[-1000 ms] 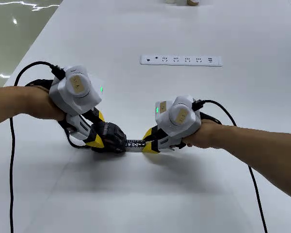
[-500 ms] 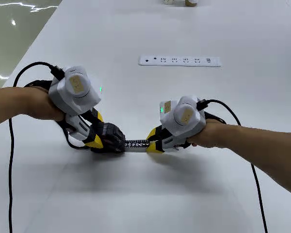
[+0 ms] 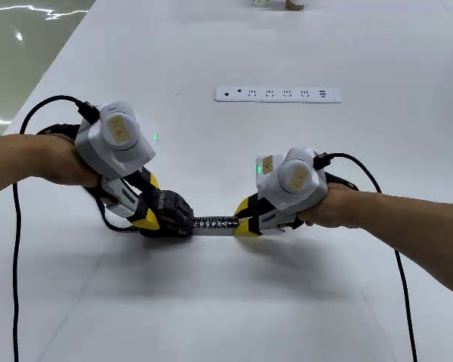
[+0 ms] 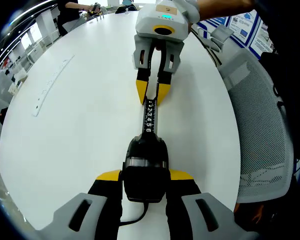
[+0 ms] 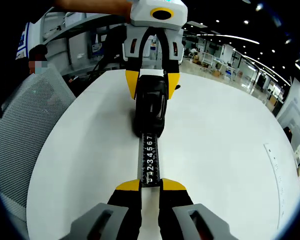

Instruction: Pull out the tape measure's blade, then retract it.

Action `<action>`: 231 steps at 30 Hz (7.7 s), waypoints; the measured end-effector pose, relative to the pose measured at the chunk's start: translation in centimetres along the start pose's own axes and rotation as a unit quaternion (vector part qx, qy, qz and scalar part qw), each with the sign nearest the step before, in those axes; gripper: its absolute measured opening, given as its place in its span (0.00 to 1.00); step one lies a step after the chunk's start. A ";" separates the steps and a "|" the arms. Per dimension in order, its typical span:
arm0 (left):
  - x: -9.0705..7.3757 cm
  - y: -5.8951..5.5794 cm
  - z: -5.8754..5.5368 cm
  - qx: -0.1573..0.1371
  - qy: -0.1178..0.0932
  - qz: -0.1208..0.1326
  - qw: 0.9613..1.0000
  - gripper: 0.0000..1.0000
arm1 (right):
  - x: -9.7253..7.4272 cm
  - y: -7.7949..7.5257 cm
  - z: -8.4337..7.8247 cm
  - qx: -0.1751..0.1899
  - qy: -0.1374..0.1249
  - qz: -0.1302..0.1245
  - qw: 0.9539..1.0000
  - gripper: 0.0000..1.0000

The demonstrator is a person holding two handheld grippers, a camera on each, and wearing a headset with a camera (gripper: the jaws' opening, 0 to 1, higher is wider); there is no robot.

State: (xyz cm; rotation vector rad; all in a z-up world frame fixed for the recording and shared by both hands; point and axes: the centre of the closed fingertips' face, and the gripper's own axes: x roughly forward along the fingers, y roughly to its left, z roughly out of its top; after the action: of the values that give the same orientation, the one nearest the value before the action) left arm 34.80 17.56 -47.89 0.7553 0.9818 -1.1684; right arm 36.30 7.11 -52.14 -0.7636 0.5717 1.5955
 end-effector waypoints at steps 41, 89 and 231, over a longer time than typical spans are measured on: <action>0.1 0.1 0.0 -0.002 0.004 -0.002 1.000 0.27 | -2.8 0.0 -3.3 0.005 0.014 0.001 1.000 0.08; 0.0 0.1 0.2 -0.004 0.007 -0.003 1.000 0.27 | -7.5 0.2 -8.2 0.021 0.041 0.003 0.999 0.08; -1.9 -6.2 -1.1 -0.218 -0.140 0.093 0.961 0.77 | -14.2 6.3 -10.3 0.174 0.020 -0.122 0.977 0.55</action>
State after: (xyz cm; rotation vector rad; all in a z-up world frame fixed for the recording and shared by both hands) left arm 28.31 17.78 -46.57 0.3088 0.8664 -0.8252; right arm 32.71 -10.84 -48.69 -0.5779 0.7340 1.2142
